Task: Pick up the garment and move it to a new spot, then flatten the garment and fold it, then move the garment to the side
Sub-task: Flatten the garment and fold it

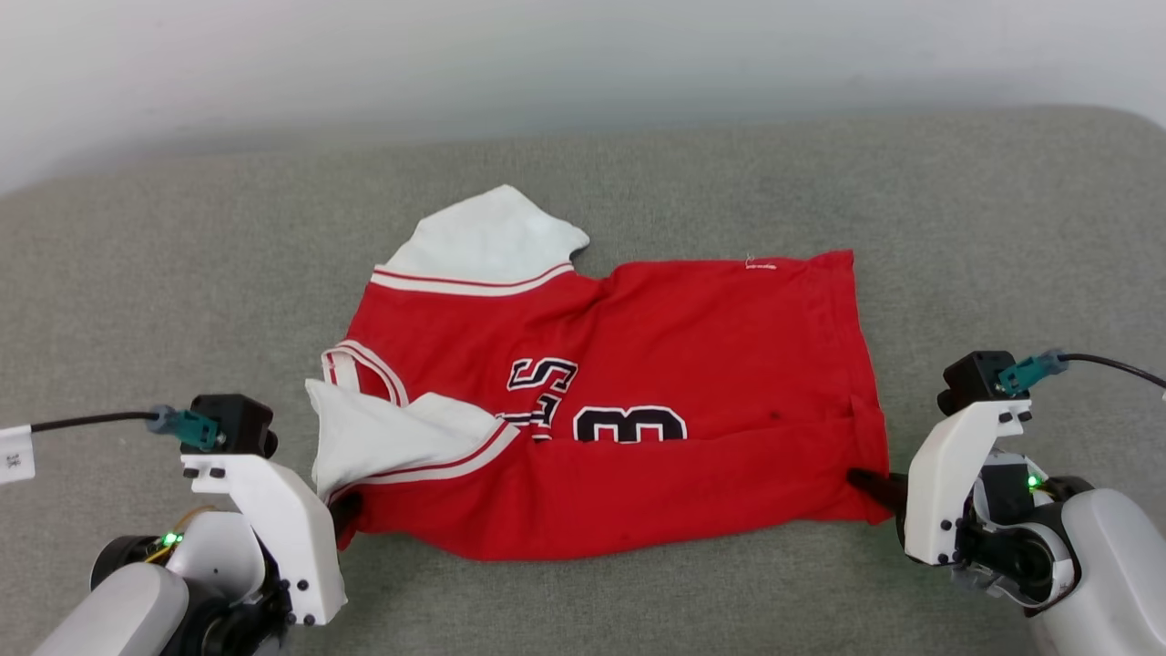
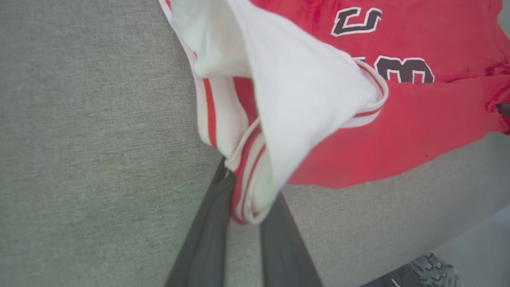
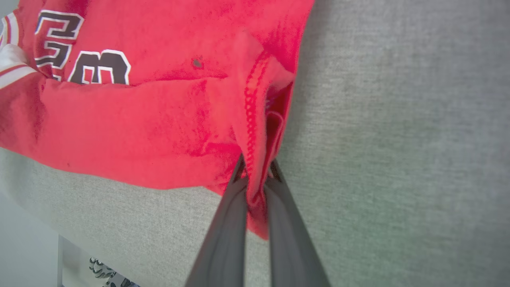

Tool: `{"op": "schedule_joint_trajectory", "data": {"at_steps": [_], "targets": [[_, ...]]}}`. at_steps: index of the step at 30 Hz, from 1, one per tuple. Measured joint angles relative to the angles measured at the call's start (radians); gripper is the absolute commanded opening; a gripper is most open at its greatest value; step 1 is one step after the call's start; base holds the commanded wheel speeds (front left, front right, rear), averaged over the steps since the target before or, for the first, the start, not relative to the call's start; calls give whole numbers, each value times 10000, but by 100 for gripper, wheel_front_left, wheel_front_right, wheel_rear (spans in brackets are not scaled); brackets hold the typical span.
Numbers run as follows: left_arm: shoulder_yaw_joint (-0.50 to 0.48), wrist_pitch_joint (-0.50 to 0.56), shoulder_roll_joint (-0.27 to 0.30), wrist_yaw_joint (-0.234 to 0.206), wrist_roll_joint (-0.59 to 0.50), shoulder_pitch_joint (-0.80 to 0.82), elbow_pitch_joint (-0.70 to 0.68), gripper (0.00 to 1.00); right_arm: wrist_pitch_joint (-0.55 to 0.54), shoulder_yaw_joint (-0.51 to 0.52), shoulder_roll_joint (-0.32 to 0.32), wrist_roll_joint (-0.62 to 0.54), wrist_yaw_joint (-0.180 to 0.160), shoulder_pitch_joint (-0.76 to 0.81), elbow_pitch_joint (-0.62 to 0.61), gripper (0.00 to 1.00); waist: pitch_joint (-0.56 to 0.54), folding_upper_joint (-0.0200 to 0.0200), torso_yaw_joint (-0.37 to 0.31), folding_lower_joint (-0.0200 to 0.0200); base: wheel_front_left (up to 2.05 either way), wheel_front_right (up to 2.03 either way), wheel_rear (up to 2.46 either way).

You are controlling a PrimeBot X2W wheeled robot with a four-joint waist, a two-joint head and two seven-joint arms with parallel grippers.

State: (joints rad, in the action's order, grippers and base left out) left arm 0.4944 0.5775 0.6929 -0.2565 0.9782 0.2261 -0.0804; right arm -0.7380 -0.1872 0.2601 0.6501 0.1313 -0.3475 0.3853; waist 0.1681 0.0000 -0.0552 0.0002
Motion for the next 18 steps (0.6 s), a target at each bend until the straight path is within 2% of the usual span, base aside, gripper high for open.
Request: {"op": "schedule_joint_trajectory", "data": {"at_steps": [9,18], "targets": [[-113,-343,104,-184,88,-843,-169,0,-383,-510,625,-2,0,465,-1177,0,-1186,0,-80,-1,0,0,0],[-98,-244,299,-523,652,-2379,-468,0,-1005,-282,750,-84,0,1966,-2040,0,-1915,0,-9,-3,0,0,0]]}}
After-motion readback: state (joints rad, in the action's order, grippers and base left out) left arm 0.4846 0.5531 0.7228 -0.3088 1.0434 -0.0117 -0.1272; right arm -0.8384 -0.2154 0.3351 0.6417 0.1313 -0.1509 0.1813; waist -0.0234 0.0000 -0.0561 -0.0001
